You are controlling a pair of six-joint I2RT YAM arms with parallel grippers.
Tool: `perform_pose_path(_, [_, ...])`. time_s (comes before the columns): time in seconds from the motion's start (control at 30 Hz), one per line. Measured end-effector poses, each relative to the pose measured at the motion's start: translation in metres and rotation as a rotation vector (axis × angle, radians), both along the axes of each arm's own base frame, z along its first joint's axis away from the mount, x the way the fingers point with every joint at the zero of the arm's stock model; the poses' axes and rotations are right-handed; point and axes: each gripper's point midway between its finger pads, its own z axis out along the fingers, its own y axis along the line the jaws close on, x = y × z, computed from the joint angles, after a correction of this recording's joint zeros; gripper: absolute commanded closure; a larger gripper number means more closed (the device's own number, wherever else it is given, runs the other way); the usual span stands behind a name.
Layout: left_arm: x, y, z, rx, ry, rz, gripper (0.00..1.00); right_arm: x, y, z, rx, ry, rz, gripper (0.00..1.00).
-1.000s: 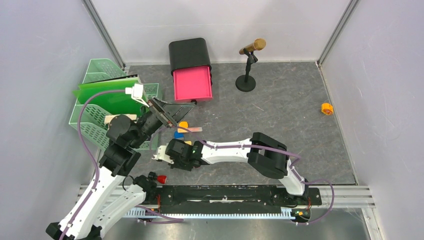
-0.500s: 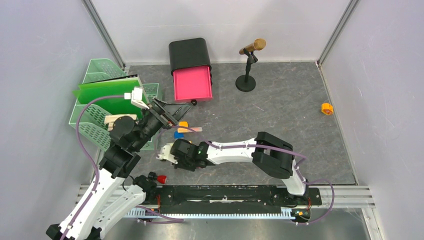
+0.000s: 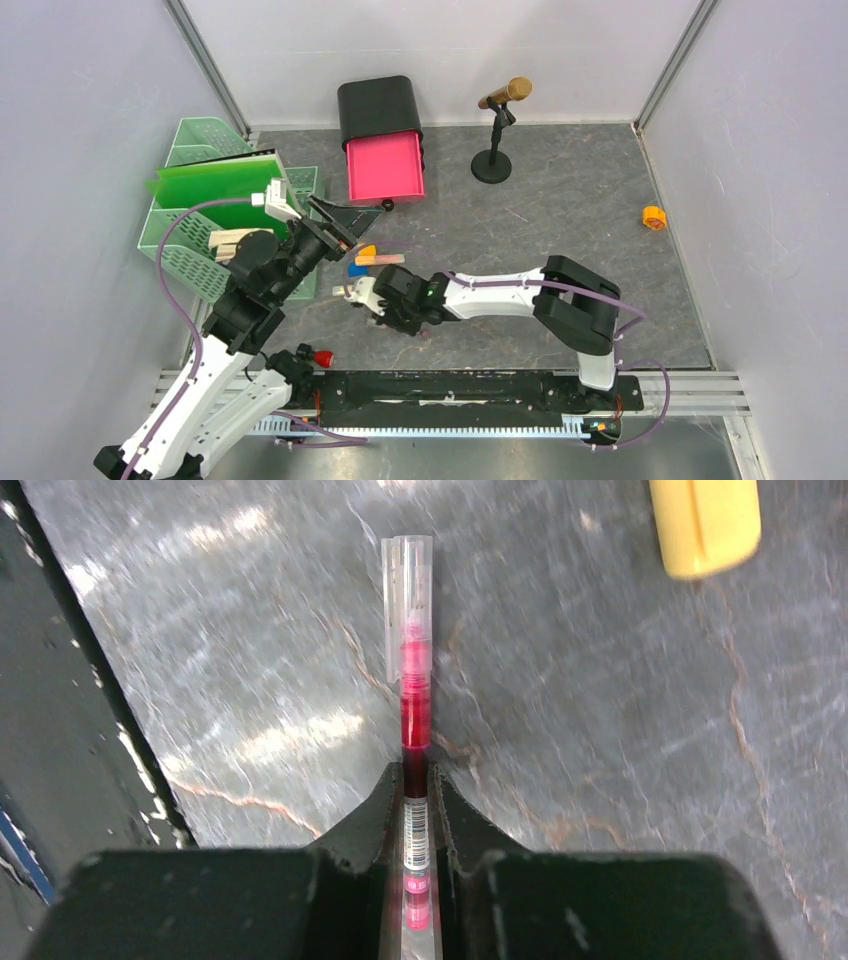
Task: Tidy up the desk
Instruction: Pick up the stationery from the center of the board.
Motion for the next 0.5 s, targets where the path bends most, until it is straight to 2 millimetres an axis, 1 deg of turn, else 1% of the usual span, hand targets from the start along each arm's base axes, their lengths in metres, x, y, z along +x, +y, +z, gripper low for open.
perform_pose_path(0.3, [0.003,0.004,-0.006,-0.004,0.025,0.030,0.00,0.009,-0.048,0.000,-0.002,0.030,-0.093,1.00])
perform_pose_path(0.43, [0.002,0.005,-0.013,0.006,0.045,0.033,0.00,0.019,-0.062,0.002,0.015,0.038,-0.140,1.00])
perform_pose_path(0.5, [0.001,0.005,-0.021,0.020,0.068,0.034,0.00,0.025,-0.067,0.005,0.029,0.051,-0.171,1.00])
